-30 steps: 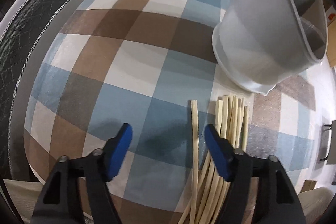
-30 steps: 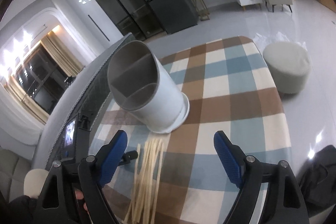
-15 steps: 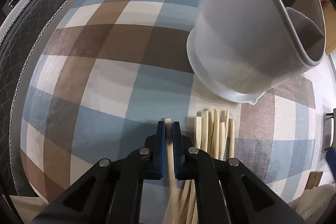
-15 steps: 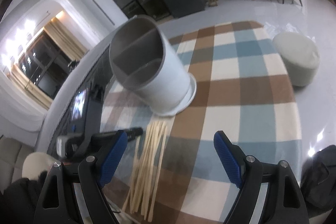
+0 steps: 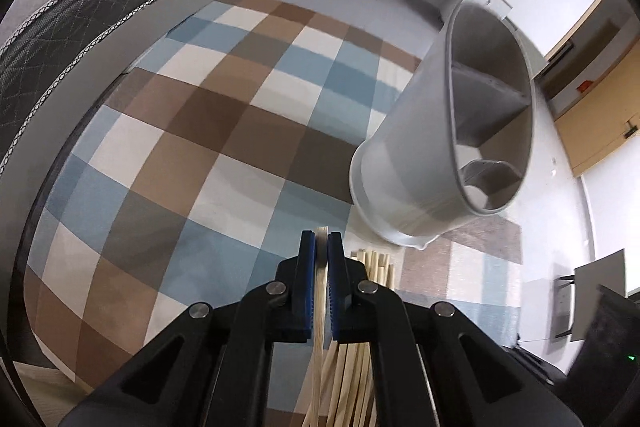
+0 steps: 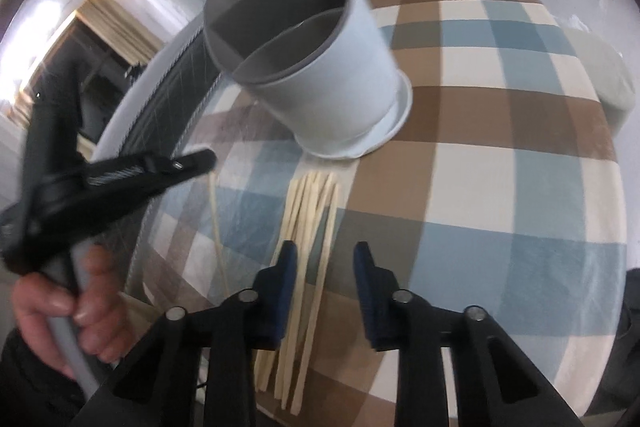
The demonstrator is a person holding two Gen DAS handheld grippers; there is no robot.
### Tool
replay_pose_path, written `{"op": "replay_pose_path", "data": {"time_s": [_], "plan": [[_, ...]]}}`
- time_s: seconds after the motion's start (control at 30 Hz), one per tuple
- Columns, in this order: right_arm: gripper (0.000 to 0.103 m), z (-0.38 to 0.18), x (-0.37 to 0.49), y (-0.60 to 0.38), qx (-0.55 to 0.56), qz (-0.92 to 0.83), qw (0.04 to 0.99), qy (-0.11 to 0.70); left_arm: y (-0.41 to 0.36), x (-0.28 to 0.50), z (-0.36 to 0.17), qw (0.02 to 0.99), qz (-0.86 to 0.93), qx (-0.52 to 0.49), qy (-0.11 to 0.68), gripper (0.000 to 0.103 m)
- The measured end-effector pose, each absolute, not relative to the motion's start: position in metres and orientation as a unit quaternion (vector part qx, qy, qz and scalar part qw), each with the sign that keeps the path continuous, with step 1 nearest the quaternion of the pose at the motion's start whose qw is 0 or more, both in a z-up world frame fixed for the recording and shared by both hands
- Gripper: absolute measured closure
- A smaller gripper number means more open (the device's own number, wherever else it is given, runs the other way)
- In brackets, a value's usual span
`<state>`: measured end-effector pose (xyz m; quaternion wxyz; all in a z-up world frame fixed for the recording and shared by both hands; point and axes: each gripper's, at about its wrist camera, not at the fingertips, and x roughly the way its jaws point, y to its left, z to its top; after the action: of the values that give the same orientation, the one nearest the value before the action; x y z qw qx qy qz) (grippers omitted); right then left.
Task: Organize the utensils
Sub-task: 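Pinch a chopstick with the right gripper while the left gripper holds its chopstick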
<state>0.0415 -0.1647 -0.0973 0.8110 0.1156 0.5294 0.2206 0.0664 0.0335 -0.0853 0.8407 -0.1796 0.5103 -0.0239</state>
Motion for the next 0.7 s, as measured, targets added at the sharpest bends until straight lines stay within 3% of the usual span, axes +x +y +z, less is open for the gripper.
{"op": "replay_pose_path", "data": {"time_s": [0.6, 0.7], "plan": [[0.085, -0.125, 0.061, -0.100, -0.051, 0.180, 0.789, 0.585, 0.058, 0.070, -0.067, 0.840, -0.022, -0.235, 0.488, 0.102], [0.095, -0.129, 0.063, -0.092, -0.098, 0.159, 0.785, 0.590, 0.062, 0.070, -0.066, 0.840, -0.024, -0.242, 0.485, 0.102]]}}
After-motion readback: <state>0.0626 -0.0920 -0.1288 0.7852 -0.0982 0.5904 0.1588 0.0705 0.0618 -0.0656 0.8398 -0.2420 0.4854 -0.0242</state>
